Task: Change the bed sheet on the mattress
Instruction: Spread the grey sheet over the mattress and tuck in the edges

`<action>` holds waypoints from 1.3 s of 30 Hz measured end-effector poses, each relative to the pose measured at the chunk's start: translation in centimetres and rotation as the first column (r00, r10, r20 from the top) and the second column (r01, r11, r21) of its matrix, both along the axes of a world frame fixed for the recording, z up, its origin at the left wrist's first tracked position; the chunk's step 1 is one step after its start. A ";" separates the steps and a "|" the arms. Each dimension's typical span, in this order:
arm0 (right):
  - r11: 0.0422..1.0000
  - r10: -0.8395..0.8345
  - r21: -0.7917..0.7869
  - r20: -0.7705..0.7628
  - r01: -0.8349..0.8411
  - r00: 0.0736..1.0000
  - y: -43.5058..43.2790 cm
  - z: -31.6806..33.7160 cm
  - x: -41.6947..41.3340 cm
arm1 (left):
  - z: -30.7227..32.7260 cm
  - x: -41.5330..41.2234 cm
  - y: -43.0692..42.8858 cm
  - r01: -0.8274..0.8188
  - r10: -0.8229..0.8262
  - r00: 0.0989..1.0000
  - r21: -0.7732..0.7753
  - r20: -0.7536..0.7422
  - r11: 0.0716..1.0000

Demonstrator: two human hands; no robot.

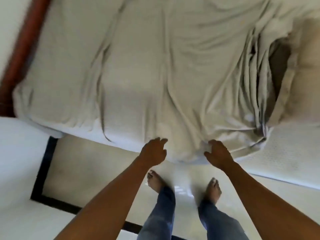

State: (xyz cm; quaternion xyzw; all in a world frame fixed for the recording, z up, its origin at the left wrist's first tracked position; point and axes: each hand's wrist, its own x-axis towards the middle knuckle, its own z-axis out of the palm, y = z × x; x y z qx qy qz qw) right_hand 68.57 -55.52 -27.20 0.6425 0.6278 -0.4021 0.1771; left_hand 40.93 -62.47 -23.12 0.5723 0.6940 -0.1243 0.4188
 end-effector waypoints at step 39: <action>-0.104 -0.897 -0.131 -0.415 0.986 -0.150 -10.9 -9.3 20.1 | -9.1 10.5 3.2 0.444 -0.442 0.873 -0.039 -0.205 0.895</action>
